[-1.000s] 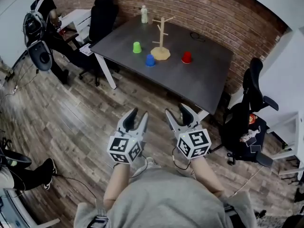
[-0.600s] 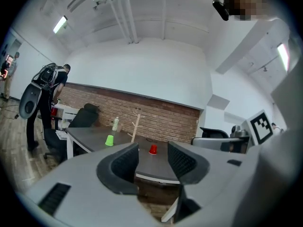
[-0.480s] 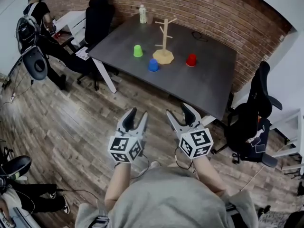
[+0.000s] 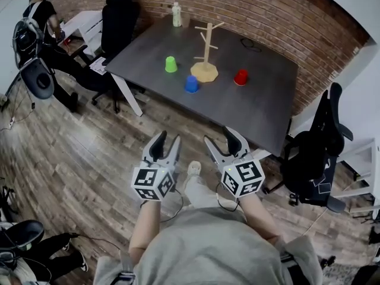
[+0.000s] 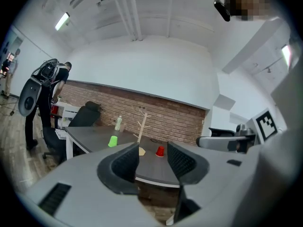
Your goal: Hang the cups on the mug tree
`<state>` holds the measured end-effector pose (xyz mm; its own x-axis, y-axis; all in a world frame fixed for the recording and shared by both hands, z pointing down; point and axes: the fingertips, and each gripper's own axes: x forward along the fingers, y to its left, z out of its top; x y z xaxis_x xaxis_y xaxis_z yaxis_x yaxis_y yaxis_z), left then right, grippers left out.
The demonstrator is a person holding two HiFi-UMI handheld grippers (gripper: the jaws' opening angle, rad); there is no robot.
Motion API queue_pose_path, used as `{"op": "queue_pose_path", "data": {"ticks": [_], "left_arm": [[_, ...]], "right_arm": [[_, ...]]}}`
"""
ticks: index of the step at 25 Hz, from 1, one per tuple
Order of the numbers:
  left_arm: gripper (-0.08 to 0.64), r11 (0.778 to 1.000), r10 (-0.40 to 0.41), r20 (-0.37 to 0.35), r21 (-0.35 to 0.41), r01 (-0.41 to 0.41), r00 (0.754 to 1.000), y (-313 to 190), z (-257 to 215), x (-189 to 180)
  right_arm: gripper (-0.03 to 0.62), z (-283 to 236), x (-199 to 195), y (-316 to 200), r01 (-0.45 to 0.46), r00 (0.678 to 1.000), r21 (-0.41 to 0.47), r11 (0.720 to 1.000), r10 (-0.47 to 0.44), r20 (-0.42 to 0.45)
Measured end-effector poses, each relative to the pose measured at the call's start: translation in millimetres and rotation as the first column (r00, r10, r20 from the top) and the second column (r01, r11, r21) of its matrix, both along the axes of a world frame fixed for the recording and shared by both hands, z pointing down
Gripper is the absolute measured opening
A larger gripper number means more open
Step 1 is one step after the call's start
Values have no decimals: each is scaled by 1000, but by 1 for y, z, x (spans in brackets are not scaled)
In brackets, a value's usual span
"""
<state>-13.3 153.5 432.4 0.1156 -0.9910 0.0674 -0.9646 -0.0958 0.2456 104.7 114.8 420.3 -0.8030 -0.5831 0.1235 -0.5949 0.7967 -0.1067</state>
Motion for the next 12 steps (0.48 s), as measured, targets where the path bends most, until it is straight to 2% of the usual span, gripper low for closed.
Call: {"op": "queue_pose_path", "data": {"ticks": [8,12], "left_arm": [[181,1000,-11,12,5,11,1000,-56,8,-41],[181,1000,1,11,-2,-1,1000,-94,7,-57]], "right_arm": [[255,-2,-42,-59,18,1000,45,999,-18,16],[255,-4,-61,-95,13,1000,37,999,-14,13]]}}
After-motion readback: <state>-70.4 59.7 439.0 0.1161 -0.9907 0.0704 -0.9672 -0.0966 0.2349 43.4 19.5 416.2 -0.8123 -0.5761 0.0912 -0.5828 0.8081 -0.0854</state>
